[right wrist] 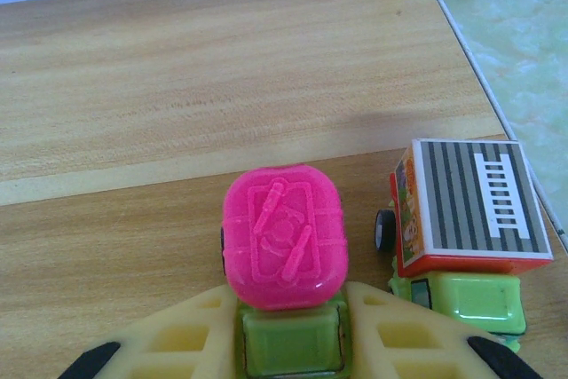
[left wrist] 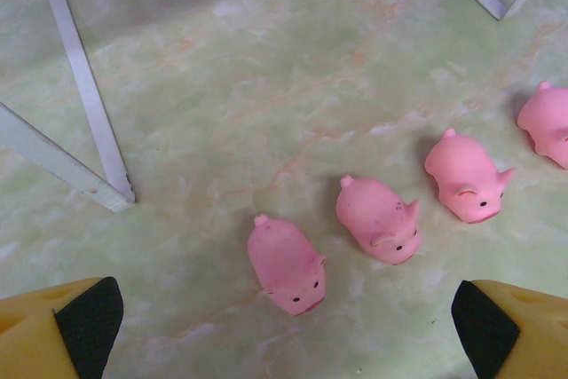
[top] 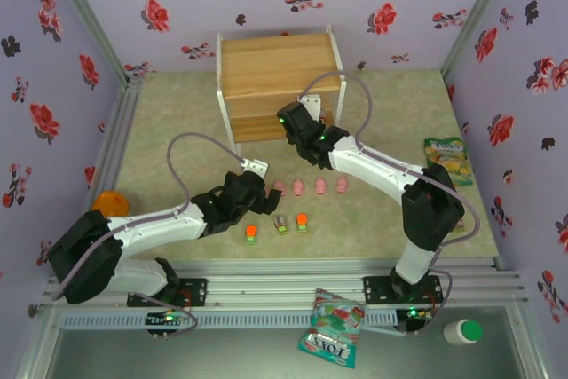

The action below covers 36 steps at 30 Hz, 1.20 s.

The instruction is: Place and organize the plastic toys onto the shelf

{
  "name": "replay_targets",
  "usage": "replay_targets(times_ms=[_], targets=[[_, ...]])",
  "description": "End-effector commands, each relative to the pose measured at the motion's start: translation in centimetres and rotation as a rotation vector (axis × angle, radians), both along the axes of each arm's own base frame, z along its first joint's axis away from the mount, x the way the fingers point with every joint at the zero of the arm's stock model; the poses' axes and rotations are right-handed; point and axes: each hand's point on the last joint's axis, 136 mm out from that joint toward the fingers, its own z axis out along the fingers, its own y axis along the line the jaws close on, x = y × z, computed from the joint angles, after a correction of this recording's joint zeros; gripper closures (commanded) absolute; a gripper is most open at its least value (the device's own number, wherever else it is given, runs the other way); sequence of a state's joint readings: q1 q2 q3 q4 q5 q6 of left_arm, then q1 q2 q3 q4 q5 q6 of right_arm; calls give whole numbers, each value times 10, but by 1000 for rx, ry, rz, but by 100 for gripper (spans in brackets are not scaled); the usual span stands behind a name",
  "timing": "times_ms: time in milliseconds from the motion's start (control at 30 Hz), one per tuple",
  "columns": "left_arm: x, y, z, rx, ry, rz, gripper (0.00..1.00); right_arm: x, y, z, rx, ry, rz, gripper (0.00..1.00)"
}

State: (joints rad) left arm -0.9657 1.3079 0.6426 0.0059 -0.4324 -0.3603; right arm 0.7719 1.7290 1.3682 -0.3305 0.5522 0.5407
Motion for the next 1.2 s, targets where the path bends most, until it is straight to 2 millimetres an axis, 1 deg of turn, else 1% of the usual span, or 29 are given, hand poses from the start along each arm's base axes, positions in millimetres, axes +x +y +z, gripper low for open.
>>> replay_targets(times_ms=[0,267,367,500,800,933,1167], targets=[[3,-3,5,6,-5,-9,0,-2,-5,-12,-35,27,5,72],[3,-2,6,5,-6,-8,0,-8,-5,-20,-45,37,5,72],[3,-2,6,6,-5,-9,0,-9,-6,-20,-45,33,5,71],[3,-2,7,5,-7,-9,0,-9,-6,-17,-46,27,6,70],[3,-2,6,6,-6,-10,0,-11,-6,-7,-53,10,10,64],[3,-2,7,4,-8,-10,0,-12,-7,-4,-60,6,9,59],[3,-2,7,4,-7,-10,0,-13,-5,0,-68,-3,12,59]])
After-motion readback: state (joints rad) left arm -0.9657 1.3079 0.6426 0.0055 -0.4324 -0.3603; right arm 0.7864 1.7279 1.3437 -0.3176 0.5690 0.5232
